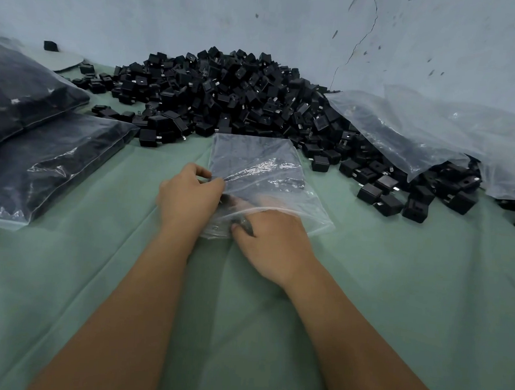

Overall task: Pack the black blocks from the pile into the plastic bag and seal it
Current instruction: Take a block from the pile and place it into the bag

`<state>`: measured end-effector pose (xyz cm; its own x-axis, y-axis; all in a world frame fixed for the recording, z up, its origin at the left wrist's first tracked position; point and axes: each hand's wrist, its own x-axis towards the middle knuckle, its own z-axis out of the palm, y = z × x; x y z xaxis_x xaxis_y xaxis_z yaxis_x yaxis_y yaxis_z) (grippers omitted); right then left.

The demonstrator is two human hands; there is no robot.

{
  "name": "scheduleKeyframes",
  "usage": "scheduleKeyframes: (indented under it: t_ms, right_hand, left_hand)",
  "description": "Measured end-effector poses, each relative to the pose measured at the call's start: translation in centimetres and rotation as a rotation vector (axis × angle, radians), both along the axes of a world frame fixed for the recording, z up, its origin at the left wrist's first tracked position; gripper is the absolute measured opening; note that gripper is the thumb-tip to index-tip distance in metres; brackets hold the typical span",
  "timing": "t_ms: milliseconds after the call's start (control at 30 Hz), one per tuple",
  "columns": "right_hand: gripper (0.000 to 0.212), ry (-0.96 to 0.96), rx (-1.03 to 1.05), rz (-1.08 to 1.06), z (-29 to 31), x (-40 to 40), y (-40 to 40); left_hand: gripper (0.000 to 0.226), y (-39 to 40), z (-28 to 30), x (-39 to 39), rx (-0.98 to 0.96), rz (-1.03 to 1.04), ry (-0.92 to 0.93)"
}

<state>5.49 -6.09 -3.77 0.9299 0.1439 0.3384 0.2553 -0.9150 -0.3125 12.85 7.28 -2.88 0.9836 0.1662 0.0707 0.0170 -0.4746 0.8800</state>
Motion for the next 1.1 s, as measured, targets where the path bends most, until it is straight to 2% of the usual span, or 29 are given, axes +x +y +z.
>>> scheduleKeyframes:
  t_ms: [67,133,200,233,333,433,500,567,633,700,767,867,933,1033,1100]
  right_hand:
    - [0.048,0.036,-0.029,0.005,-0.2,0.2,0.1]
    - [0.048,0.057,-0.044,-0.008,-0.3,0.2,0.1]
    - [0.024,0.003,-0.026,-0.007,-0.2,0.0,0.0]
    - [0.009,-0.057,-0.031,-0.001,-0.1,-0.1,-0.1]
    - [0.017,-0.217,-0.053,0.014,0.5,-0.7,-0.3]
    - [0.021,-0.455,0.088,0.072,1.3,-1.3,-0.4]
    - [0.022,-0.650,0.151,0.035,1.8,-1.4,-0.8]
    - [0.023,-0.757,0.237,-0.064,2.3,-1.2,-2.1]
    - [0.026,-0.732,0.359,-0.255,2.7,-0.9,-4.2]
    - [0.031,-0.633,0.429,-0.493,2.6,-0.5,-7.1]
    - [0.043,-0.441,0.367,-0.697,2.0,-0.3,-10.0]
    - [0.061,-0.008,0.255,-0.865,1.0,-0.5,-12.4]
    - [0.060,0.127,0.241,-0.892,0.4,-0.5,-12.7]
    - [0.052,0.007,0.225,-0.868,0.4,-0.2,-12.5]
    - [0.052,-0.048,0.257,-0.844,0.3,-0.2,-12.4]
  left_hand:
    - [0.034,-0.1,0.0,-0.1,0.192,0.052,-0.030]
    - [0.027,-0.2,0.1,-0.4,0.351,0.087,-0.186]
    - [0.021,-0.5,0.4,-0.7,0.299,-0.018,-0.404]
    - [0.018,-0.7,0.6,-0.9,0.220,-0.103,-0.450]
    - [0.017,-1.0,0.9,-1.6,0.085,-0.266,-0.332]
    - [0.017,-0.8,0.9,-1.6,0.064,-0.314,-0.268]
    - [0.016,-0.6,1.1,-1.6,0.124,-0.355,-0.290]
    - [0.033,-0.6,1.1,-1.7,0.307,-0.409,-0.359]
    - [0.050,-0.8,1.3,-1.9,0.468,-0.460,-0.429]
    - [0.063,-0.8,1.4,-2.0,0.550,-0.513,-0.470]
    - [0.072,-0.8,1.3,-2.1,0.593,-0.577,-0.468]
    - [0.082,-0.7,1.2,-2.0,0.624,-0.634,-0.437]
    - [0.077,-0.6,1.2,-1.9,0.634,-0.644,-0.429]
    - [0.045,-0.7,1.0,-1.6,0.603,-0.622,-0.481]
    - [0.034,-0.8,1.0,-1.7,0.553,-0.603,-0.498]
